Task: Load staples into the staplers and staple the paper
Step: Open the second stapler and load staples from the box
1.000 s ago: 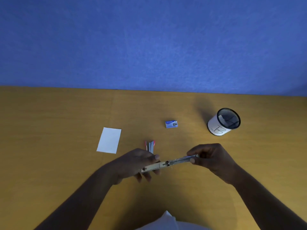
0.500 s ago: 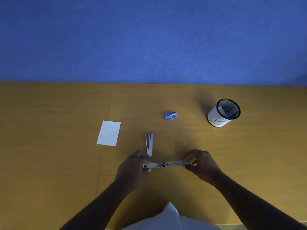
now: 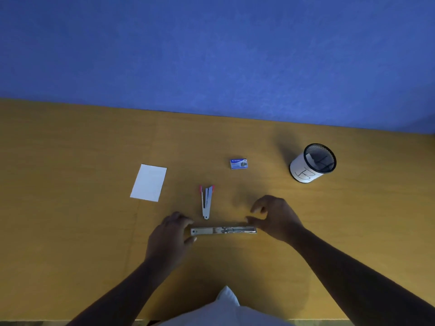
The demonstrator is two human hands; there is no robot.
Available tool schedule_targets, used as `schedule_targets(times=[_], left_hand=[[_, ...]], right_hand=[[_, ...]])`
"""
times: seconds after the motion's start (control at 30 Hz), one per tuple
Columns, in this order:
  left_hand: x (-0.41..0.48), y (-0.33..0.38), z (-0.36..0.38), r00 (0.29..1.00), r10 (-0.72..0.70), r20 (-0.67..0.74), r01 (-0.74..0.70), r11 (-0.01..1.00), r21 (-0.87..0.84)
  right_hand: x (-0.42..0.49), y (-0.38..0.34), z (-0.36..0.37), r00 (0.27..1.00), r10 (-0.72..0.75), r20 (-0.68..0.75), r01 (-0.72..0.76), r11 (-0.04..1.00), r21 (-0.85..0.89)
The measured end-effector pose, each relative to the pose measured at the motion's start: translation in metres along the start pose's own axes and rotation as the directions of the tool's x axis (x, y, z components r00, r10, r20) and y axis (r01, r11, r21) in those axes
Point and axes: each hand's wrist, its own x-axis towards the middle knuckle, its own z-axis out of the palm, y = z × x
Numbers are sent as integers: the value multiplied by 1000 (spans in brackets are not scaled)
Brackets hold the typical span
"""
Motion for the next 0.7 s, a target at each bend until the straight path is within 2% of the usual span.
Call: schedule_targets(times=[0.2,0.33,0.4,0.5,0.7], left_hand=[[-14,-11,-12,997,-73,-36,67,988,-137],[-20,-12,-23,995,-102,-23,94,970,-224],[-23,-12,-29,994,-107,-22,98,961,-258],[-26,-14,-37,995,-92,-28,80,952,-294],[-26,-8,-49,993,-78,-83,42,928,-371]], right_hand=[[61,-21,-24,988,27,-154,-33,999,-37],[99,-31,-23,995,40,-87,-57,977,-203],[111,-33,-18,993,45,-111,-72,966,-248],[120,-33,-12,975,68,-211,-120,961,-247],[112,-31,-13,974,92,-205,-145,955,-259]])
